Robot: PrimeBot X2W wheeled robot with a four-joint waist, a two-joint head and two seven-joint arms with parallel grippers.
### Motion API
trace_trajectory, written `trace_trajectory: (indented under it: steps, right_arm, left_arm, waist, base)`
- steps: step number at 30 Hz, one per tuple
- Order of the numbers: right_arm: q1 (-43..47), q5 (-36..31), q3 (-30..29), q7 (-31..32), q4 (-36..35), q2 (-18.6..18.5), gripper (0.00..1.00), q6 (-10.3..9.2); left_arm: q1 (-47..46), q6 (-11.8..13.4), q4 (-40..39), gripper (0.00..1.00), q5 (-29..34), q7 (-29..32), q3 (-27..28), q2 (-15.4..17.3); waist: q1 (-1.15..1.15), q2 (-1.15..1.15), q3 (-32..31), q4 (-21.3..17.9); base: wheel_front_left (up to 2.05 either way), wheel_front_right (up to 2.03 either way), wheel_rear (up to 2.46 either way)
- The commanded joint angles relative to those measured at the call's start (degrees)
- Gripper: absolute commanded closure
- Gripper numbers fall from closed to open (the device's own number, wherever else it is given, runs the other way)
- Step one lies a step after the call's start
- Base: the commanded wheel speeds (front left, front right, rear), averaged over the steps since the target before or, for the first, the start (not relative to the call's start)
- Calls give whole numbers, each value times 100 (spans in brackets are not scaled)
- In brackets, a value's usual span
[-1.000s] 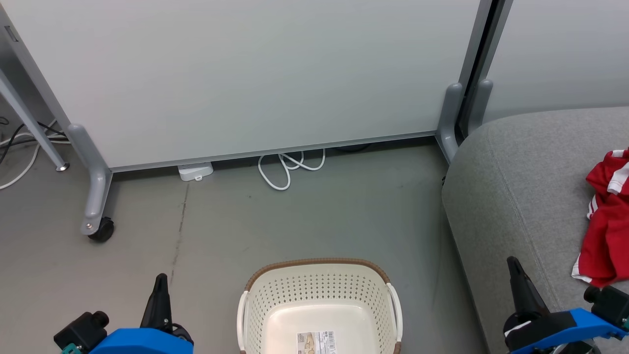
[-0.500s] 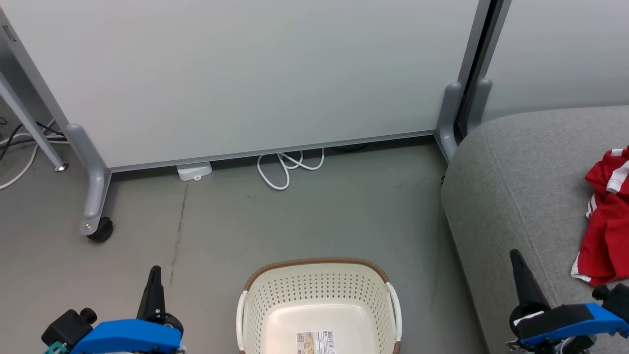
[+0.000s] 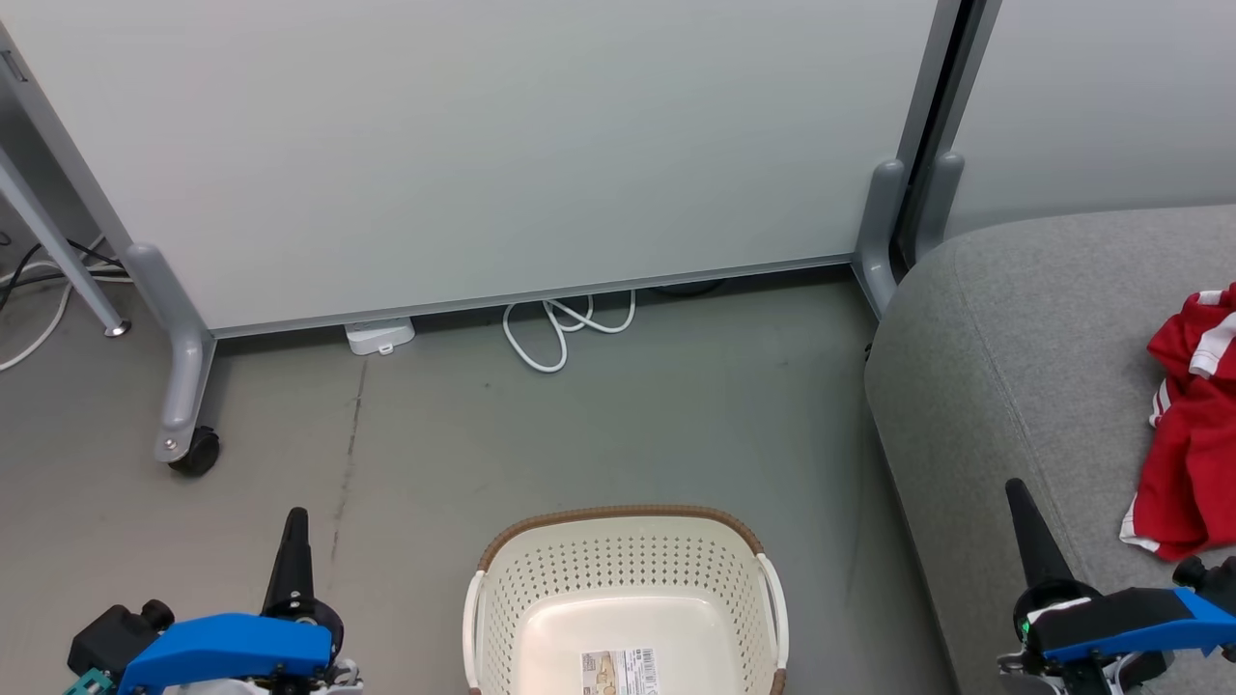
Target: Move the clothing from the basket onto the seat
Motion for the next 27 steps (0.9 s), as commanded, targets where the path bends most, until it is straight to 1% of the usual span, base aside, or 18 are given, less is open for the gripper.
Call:
trace_trajectory:
  steps: [1, 18, 27]
  right_arm:
    - [-135, 175, -19, 26, -56, -5, 100, 3]
    - [-204, 1139, -51, 168, -42, -3, 100, 3]
    - [-232, 1542, -63, 233, -36, -1, 100, 4]
  left_arm:
    - [-158, -5, -87, 100, -133, 42, 61, 15]
    - [-234, -6, -194, 100, -984, 295, 217, -21]
    - [-264, -7, -240, 100, -1342, 402, 287, -39]
  waist:
    - [0, 0, 1, -2]
    - [0, 0, 11, -21]
    - [0, 0, 16, -31]
  base:
    - [0, 0, 0]
    - [0, 0, 0]
    - [0, 0, 0]
